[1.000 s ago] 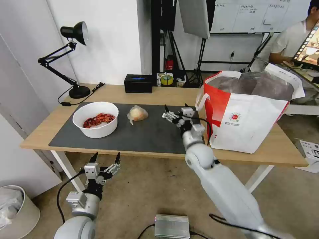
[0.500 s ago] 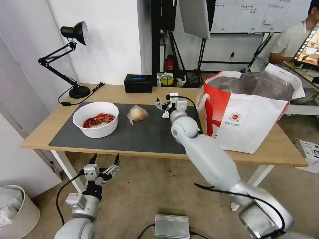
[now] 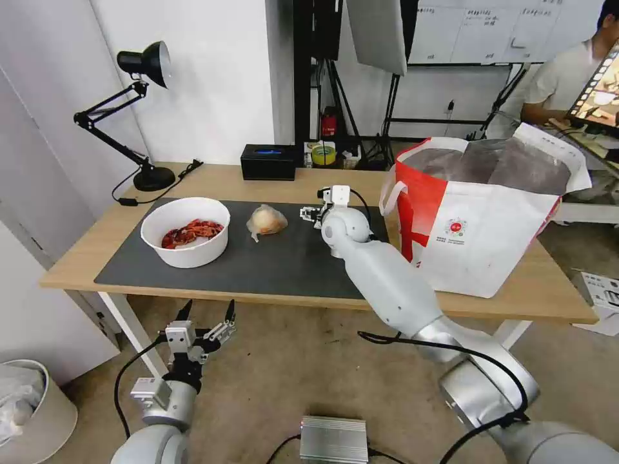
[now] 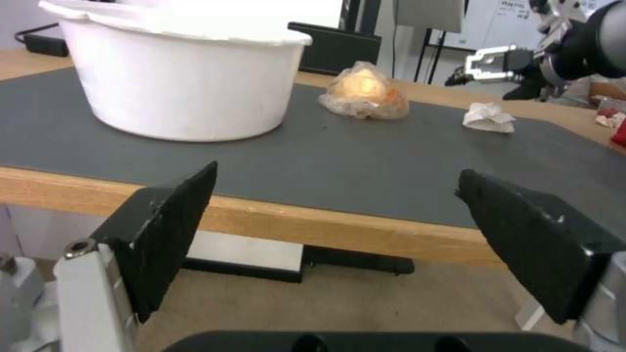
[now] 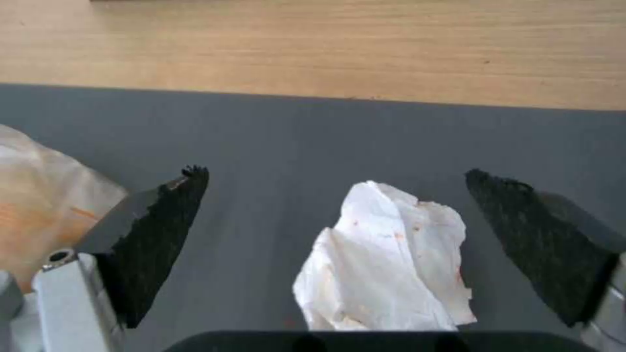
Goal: Pick up the trash from the table and place it into the takeout bag.
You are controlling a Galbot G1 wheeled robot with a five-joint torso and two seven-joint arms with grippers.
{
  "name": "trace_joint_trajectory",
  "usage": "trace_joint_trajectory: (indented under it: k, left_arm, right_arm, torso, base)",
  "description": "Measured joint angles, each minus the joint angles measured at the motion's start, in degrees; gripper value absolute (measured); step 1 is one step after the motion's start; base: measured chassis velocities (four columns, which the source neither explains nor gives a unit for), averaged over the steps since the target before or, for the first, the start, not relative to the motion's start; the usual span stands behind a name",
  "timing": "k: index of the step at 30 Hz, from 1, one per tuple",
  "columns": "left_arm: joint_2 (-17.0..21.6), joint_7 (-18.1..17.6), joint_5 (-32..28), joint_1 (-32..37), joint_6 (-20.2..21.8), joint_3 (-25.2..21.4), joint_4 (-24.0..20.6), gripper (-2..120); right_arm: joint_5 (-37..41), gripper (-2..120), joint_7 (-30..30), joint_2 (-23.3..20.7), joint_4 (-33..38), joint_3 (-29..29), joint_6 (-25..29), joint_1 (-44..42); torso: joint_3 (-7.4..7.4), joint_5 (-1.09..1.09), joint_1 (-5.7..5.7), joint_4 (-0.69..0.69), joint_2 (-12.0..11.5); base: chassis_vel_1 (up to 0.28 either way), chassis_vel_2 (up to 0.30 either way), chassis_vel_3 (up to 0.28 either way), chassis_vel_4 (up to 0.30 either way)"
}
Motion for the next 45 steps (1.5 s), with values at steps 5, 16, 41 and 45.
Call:
trace_joint_trajectory:
  k: [5, 16, 41, 45]
  left_arm:
    - [0.0, 0.0, -0.1, -0.2, 0.0, -0.1, 0.2, 100]
    - [-0.4, 0.0, 0.0, -0.2, -0.9, 0.0, 1.1, 100]
    - [-2.1, 0.1, 1.4, -0.1, -1.6, 0.9, 1.0, 100]
    - [-1.9, 0.1, 1.5, 0.2, -1.7, 1.1, 0.9, 100]
  right_arm:
    - [-2.3, 100, -0.5, 0.2, -1.3, 0.3, 0.5, -0.5]
    - [-4.4, 98, -1.7, -0.7, -2.8, 1.0, 1.7, -2.4]
    - [-4.4, 9, -2.4, -2.6, 0.8, 0.5, 3.8, -5.6]
    - [-4.3, 0, -2.6, -4.1, 3.2, -0.5, 5.1, -7.0]
  torso:
    - [-0.01, 0.01, 0.00, -0.01, 0.0]
    - [-0.01, 0.01, 0.00, -0.01, 0.0]
    - [0.00, 0.02, 0.00, 0.03, 0.0]
    - [0.00, 0.02, 0.00, 0.02, 0.0]
  base:
    - [0.000, 0.000, 0.000, 0.000]
    - [0.000, 0.000, 0.000, 0.000]
    - [0.000, 0.000, 0.000, 0.000]
    - [0.000, 0.000, 0.000, 0.000]
